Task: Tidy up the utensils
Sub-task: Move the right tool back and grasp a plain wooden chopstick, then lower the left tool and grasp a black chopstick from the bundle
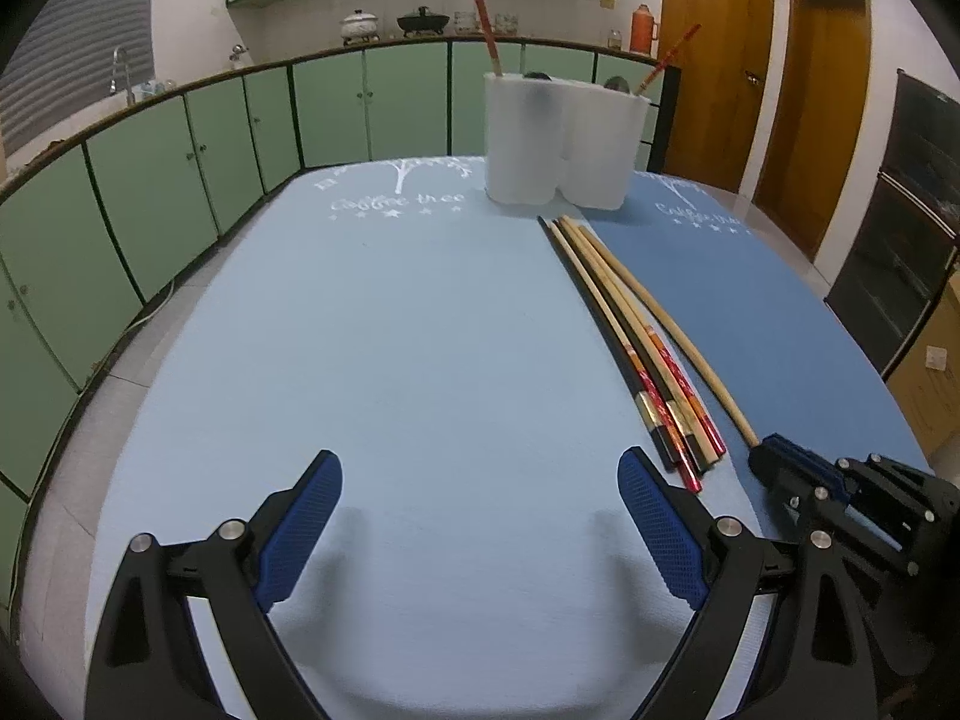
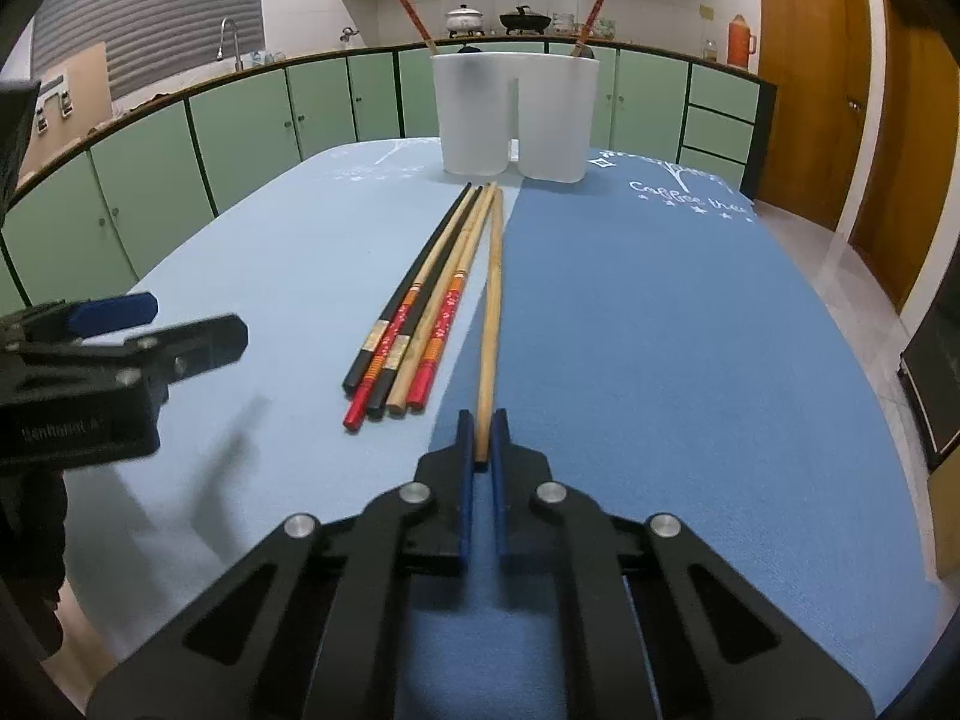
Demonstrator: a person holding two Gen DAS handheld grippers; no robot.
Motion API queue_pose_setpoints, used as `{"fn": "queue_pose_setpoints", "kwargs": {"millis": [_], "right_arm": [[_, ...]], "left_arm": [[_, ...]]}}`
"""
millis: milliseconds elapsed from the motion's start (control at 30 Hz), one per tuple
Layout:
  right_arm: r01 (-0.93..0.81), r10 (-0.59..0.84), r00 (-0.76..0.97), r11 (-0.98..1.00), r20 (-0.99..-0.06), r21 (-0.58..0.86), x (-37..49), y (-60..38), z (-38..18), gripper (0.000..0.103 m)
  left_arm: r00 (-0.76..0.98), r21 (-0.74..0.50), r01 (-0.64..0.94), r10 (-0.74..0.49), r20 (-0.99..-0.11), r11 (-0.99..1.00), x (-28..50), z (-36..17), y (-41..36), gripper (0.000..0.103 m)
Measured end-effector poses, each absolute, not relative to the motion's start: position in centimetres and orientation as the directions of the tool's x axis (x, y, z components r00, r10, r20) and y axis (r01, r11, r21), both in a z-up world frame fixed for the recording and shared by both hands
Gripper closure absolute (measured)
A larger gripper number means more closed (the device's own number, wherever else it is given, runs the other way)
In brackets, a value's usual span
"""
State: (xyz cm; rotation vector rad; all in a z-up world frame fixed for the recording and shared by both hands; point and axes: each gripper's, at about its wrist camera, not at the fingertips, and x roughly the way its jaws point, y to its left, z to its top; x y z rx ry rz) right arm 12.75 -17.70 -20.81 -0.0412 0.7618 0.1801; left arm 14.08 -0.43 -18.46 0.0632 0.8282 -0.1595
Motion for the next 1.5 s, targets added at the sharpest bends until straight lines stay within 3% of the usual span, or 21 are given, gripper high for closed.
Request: {"fn": "queue_pose_setpoints", "kwargs": {"millis": [700, 1000, 1200, 1267, 1400, 1433, 1500], "right_arm": [[-0.131, 0.166, 0.727, 0.986, -0.666, 0.102, 12.7, -21.6, -19.6, 0.099], [-0.122, 0.167, 0.729, 0.986, -0.664, 0.114, 12.5, -22.0, -19.5, 0.099], [-0.117, 0.164, 0.728, 0.986, -0.666, 0.115, 12.6, -22.2, -19.6, 0.099], [-0.113, 0.161, 0.729, 0.987, -0.665, 0.115, 12.6, -22.4, -19.5, 0.099], [-0.105, 0.157, 0.731, 0.987, -0.665, 0.118, 12.7, -22.7, -19.5, 0.099], [-0.104, 0.156, 0.731, 0.988, -0.664, 0.118, 12.6, -22.7, -19.5, 0.099], [-0.106, 0.158, 0.733, 0.987, -0.662, 0.118, 12.6, -22.7, -19.4, 0.099]], "left_arm": [[0.598, 0.038, 0.203, -0.093, -0.796, 0.978, 14.7, -20.5, -4.9, 0.013], [0.601, 0.030, 0.207, -0.103, -0.793, 0.978, 14.8, -20.3, -5.9, 0.022], [0.626, 0.040, 0.209, -0.103, -0.773, 0.977, 15.0, -20.2, -7.1, 0.048], [0.630, 0.031, 0.218, -0.116, -0.768, 0.975, 14.9, -20.2, -7.5, 0.065], [0.645, 0.036, 0.235, -0.128, -0.754, 0.971, 14.4, -20.2, -8.2, 0.083], [0.645, 0.024, 0.243, -0.143, -0.751, 0.970, 14.4, -20.2, -8.3, 0.092], [0.643, 0.008, 0.241, -0.153, -0.750, 0.971, 14.3, -20.2, -8.1, 0.094]]}}
